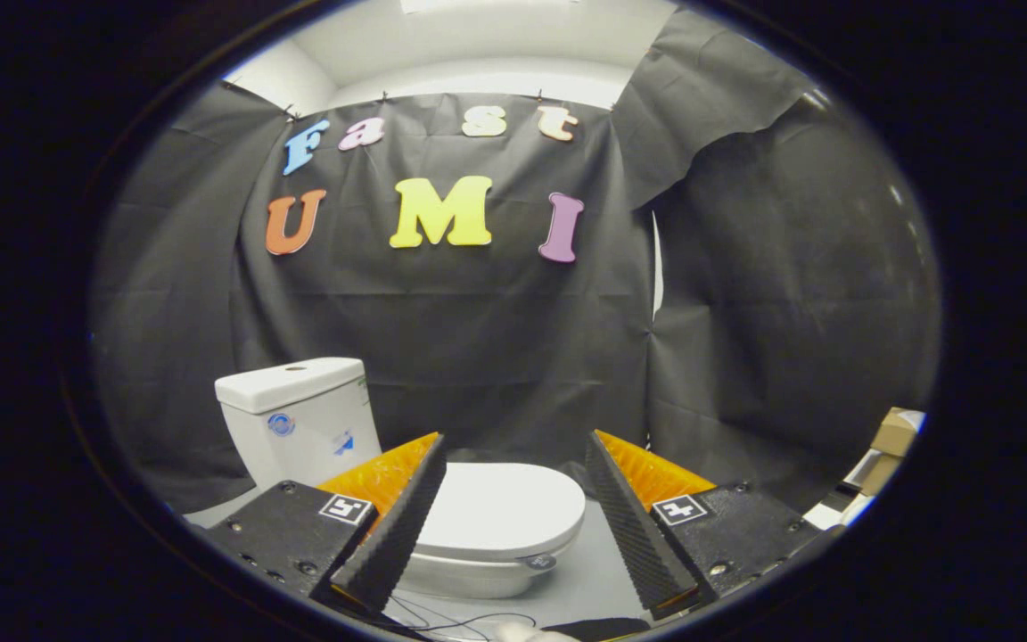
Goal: Open the toilet lid.
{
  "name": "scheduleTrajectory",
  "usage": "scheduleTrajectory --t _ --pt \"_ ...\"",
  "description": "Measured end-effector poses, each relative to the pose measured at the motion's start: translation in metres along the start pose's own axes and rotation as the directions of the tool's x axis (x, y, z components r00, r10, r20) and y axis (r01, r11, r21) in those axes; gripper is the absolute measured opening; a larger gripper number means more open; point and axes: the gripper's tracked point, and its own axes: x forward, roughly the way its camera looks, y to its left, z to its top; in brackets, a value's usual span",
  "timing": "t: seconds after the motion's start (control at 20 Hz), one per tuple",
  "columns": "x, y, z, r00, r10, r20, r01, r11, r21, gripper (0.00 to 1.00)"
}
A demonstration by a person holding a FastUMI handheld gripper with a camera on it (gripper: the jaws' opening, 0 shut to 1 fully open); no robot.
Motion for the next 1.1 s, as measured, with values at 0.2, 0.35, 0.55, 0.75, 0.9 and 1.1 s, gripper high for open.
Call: scheduleTrajectory --t 0.2,0.35,0.55,0.75,0.9,1.1 --pt "0.013 0.002 -0.003 1.000 0.004 -0.010 -0.003 1.000 0.015 0.99" --pt "0.031 -0.002 -0.004 1.000 0.005 -0.018 -0.004 0.999 0.049 0.99" --pt "0.066 -0.018 -0.007 1.000 -0.009 -0.025 0.012 0.992 0.123 0.99" --pt "0.102 -0.037 -0.027 0.997 -0.014 -0.071 0.030 0.974 0.225 0.99" --pt "0.124 -0.051 -0.055 0.992 -0.002 -0.130 0.042 0.951 0.306 0.99" --pt "0.141 -0.069 -0.111 0.969 0.008 -0.246 0.100 0.901 0.423 0.99"
